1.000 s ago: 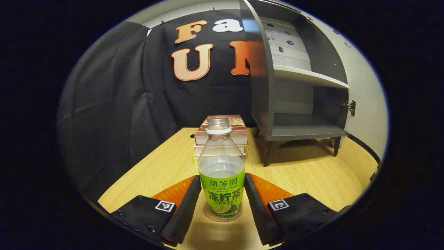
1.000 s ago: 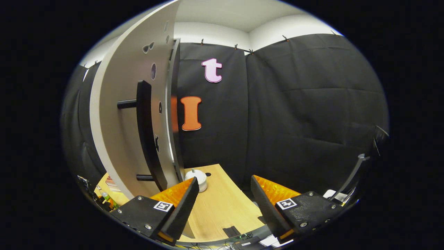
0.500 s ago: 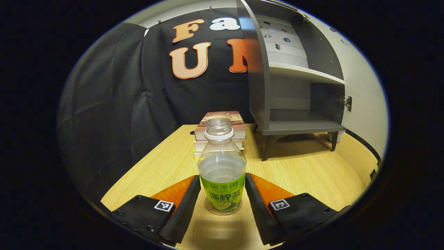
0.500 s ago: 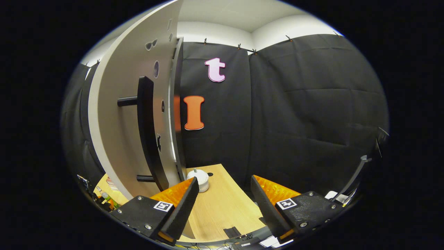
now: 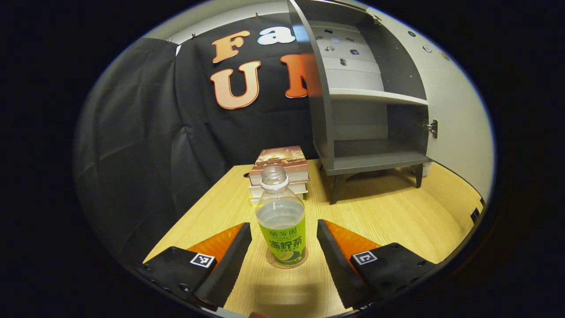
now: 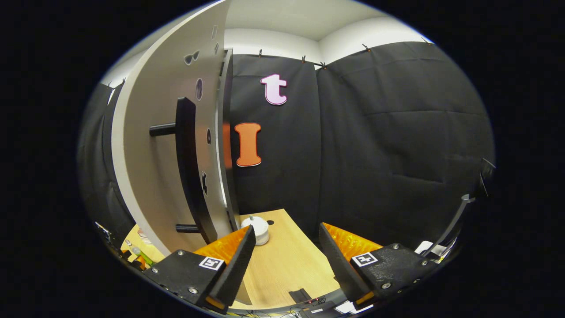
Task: Open the cabinet door with the right hand, grasp the bottle in the cabinet with the left hand and place it on the coaster, then close the cabinet door with the right hand.
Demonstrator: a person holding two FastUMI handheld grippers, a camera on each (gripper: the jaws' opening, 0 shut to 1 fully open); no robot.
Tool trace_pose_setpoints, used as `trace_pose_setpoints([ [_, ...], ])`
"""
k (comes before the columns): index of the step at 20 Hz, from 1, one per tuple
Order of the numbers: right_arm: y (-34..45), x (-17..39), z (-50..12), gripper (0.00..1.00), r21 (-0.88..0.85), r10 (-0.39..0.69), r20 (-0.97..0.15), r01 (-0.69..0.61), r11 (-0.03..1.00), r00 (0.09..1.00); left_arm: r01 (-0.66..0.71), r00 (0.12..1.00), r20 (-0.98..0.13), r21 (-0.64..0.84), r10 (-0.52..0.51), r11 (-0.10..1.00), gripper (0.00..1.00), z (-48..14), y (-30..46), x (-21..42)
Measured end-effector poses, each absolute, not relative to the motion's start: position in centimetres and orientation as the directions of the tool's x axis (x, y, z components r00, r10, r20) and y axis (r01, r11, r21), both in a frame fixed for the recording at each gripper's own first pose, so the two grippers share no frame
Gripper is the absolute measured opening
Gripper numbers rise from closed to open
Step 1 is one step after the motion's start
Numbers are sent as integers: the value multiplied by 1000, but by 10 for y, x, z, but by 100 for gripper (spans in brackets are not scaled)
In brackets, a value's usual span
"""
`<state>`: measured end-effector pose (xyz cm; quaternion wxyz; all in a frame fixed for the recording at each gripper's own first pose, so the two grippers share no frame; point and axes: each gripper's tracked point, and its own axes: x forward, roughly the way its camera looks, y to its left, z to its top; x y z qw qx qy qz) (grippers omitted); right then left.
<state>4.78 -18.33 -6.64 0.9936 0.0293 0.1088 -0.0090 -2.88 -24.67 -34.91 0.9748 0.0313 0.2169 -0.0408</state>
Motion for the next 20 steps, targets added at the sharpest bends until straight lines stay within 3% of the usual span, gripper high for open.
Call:
trace_pose_setpoints([
  [1,-183,48,-66,99,55,-12,-217,25,998,976,88,908,-413,21,-71,996,97,-336,-245,-33],
  [2,-182,48,-66,90,54,-13,-216,25,998,976,84,914,-397,-8,-80,996,97,-320,-242,-37],
  [9,-167,43,-65,89,63,0,-210,14,998,978,63,952,-293,-108,-92,992,97,-212,-199,-33],
  [10,-164,42,-65,99,65,1,-210,12,998,978,69,954,-282,-117,-100,991,97,-196,-193,-31],
  [11,-161,40,-66,89,66,3,-209,11,998,978,70,959,-266,-117,-99,991,97,-183,-184,-28],
  [14,-146,36,-65,89,71,14,-208,1,997,978,70,974,-207,-91,-87,993,97,-135,-160,-21],
  [15,-140,36,-65,80,71,18,-209,-3,997,978,76,977,-194,-89,-92,993,97,-124,-156,-20],
  [16,-134,34,-65,89,71,22,-209,-7,997,978,79,979,-182,-88,-94,993,96,-111,-151,-19],
  [20,-105,28,-62,89,72,43,-213,-28,997,976,75,984,-155,-116,-93,990,95,-75,-128,-10],
])
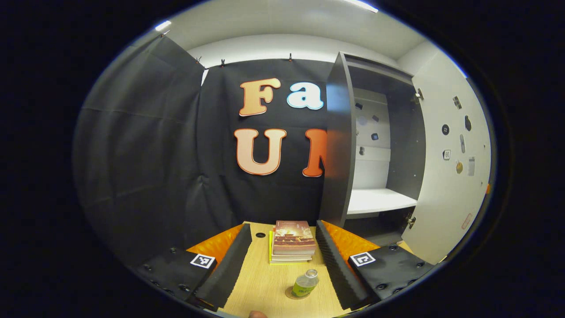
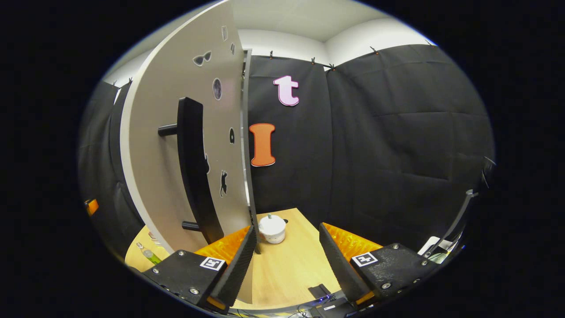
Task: Open the cabinet door with the right hand, grasp the bottle in the cabinet with the left hand and place it on the coaster, then close the cabinet door with the right hand.
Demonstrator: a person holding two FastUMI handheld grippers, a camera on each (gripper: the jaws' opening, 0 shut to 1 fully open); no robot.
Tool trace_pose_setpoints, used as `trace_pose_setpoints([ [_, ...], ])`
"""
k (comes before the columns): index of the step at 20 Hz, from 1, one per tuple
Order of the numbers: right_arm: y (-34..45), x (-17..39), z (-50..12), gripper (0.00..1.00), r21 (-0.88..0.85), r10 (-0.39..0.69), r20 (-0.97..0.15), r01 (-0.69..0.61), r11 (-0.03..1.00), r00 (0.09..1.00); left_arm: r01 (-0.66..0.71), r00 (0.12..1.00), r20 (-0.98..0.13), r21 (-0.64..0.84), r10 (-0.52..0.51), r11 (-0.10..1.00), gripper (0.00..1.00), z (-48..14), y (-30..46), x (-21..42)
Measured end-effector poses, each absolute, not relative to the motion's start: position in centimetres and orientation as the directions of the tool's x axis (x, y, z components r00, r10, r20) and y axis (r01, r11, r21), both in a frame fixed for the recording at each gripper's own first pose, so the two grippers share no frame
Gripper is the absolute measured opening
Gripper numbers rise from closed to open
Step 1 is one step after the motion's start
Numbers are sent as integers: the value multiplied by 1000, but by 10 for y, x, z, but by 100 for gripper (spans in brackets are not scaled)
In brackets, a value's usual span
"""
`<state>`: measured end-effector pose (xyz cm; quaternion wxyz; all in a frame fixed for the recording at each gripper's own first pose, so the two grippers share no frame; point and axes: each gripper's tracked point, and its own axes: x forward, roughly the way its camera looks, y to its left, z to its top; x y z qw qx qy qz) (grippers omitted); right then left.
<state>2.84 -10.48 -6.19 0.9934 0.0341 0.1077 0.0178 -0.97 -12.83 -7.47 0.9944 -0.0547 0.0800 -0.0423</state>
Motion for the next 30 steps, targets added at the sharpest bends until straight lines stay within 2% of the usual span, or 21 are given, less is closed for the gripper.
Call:
trace_pose_setpoints([
  [11,23,28,-59,89,144,174,-212,-146,979,961,70,988,-128,-106,-83,992,95,-42,-59,21],
  [12,39,27,-58,99,151,192,-207,-162,975,959,64,989,-126,-100,-76,993,95,-40,-51,23],
  [13,56,28,-57,99,158,213,-201,-183,970,956,60,990,-124,-97,-72,993,95,-40,-44,26],
  [15,88,24,-55,80,172,260,-196,-228,958,945,55,990,-125,-91,-67,994,95,-41,-32,30],
  [16,106,24,-54,83,177,285,-192,-253,951,939,53,990,-126,-87,-64,995,95,-41,-26,32],
  [17,122,24,-53,92,174,304,-184,-273,946,935,50,990,-128,-82,-61,995,95,-43,-20,33],
  [25,227,12,-36,92,152,382,-168,-358,921,909,21,990,-137,-62,-29,998,95,-50,23,42],
  [30,221,30,-38,91,165,372,-156,-347,923,915,6,988,-151,-63,-15,998,95,-56,36,44],
])
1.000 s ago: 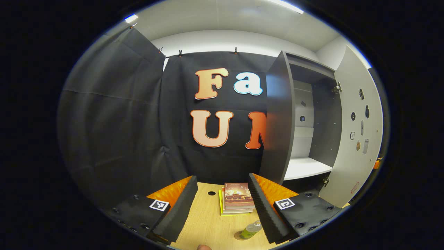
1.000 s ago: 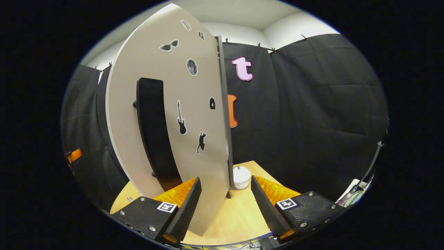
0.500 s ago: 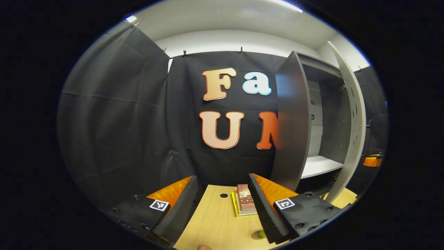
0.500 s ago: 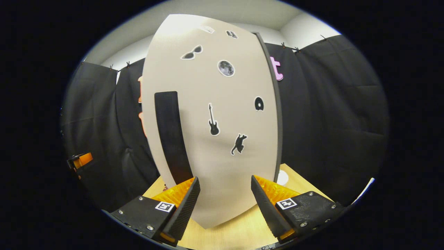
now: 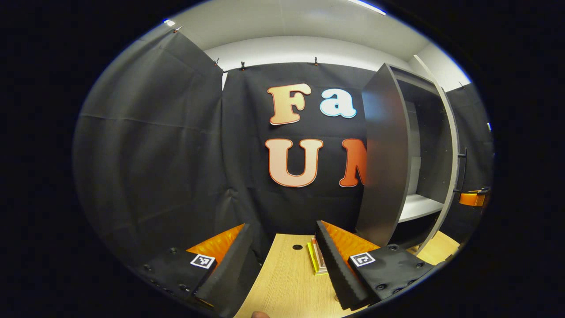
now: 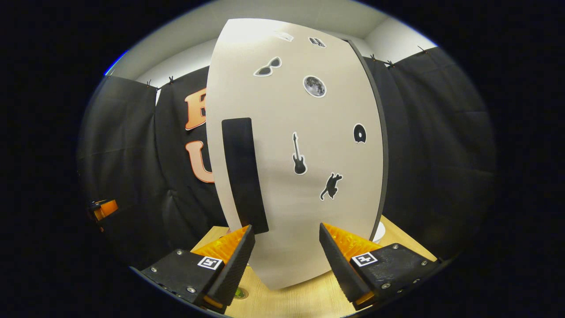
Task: Open the cabinet door with the right hand, grasp the bottle in the cabinet with the left hand and place it on the coaster, then close the cabinet door with the right hand.
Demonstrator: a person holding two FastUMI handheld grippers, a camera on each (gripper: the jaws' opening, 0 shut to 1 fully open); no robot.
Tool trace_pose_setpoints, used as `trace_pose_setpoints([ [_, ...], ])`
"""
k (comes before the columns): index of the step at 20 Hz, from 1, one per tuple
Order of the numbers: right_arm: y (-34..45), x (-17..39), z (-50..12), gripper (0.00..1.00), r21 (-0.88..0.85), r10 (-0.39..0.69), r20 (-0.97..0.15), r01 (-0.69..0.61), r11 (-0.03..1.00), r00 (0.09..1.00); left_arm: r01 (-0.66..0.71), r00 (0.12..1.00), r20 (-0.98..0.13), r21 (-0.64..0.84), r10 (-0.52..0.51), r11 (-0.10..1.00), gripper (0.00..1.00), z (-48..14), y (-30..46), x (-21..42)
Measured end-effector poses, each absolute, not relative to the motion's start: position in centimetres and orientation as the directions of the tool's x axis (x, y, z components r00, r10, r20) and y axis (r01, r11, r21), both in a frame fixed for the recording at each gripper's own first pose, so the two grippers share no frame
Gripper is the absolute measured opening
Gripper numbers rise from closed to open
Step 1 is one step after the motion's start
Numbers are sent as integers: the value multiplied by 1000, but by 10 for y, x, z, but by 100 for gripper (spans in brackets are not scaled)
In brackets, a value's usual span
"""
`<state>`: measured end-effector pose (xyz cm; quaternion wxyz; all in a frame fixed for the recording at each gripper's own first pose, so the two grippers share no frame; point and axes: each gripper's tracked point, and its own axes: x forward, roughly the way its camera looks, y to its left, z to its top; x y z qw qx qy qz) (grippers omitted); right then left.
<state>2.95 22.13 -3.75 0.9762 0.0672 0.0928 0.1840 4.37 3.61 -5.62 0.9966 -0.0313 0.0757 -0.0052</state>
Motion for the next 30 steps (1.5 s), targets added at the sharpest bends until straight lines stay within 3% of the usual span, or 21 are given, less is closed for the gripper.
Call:
trace_pose_setpoints([
  [30,282,97,-39,91,144,362,-154,-342,929,919,-80,984,-159,-21,75,997,95,-72,88,66],
])
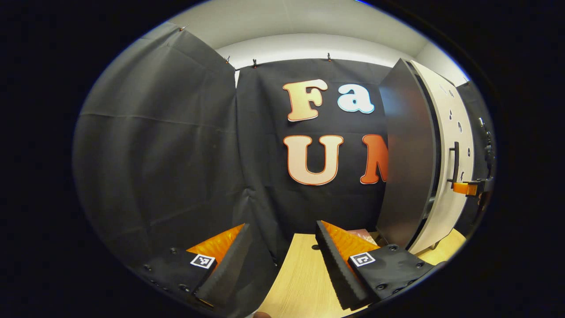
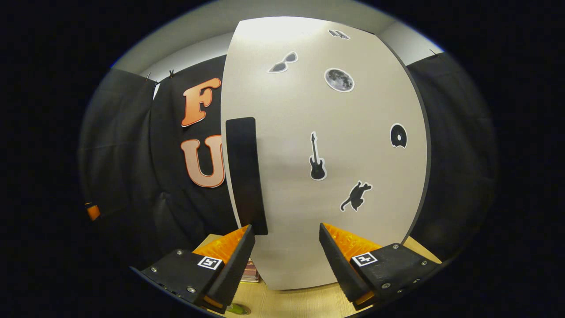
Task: Open the cabinet door with the right hand, grasp the bottle in the cabinet with the left hand and place it on the coaster, then close the cabinet door with the right hand.
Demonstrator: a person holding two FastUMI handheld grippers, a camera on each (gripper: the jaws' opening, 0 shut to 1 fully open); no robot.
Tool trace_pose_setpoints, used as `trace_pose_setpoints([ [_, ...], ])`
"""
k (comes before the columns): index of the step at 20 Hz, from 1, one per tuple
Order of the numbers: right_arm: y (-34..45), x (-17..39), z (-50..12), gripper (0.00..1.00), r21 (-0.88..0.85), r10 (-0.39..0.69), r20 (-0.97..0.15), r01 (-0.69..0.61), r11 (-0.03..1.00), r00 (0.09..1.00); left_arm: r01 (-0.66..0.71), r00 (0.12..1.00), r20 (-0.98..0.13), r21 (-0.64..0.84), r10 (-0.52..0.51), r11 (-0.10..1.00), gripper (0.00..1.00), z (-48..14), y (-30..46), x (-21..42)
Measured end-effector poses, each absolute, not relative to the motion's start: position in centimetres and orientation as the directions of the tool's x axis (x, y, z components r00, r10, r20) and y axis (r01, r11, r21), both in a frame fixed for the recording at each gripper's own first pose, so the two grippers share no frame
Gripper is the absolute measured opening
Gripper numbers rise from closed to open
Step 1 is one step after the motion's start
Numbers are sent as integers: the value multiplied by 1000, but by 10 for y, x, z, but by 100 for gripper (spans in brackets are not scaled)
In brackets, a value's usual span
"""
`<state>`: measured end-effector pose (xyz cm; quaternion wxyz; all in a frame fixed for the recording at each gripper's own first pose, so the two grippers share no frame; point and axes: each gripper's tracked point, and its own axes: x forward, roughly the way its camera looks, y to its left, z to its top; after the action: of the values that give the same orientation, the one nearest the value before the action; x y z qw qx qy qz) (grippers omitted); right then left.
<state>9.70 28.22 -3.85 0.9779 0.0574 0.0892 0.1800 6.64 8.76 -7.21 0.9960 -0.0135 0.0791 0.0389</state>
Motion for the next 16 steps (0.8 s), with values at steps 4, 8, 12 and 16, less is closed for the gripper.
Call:
trace_pose_setpoints([
  [4,288,100,-42,91,143,355,-159,-334,932,921,-84,983,-165,-17,80,996,95,-77,91,70],
  [8,291,104,-42,91,143,348,-162,-327,934,923,-93,981,-175,-19,88,995,96,-80,97,72],
  [12,294,110,-44,91,135,341,-163,-322,937,926,-104,979,-176,-12,100,995,95,-81,101,75],
  [16,295,112,-44,91,128,339,-172,-320,939,925,-106,979,-175,-19,101,994,95,-79,100,78],
])
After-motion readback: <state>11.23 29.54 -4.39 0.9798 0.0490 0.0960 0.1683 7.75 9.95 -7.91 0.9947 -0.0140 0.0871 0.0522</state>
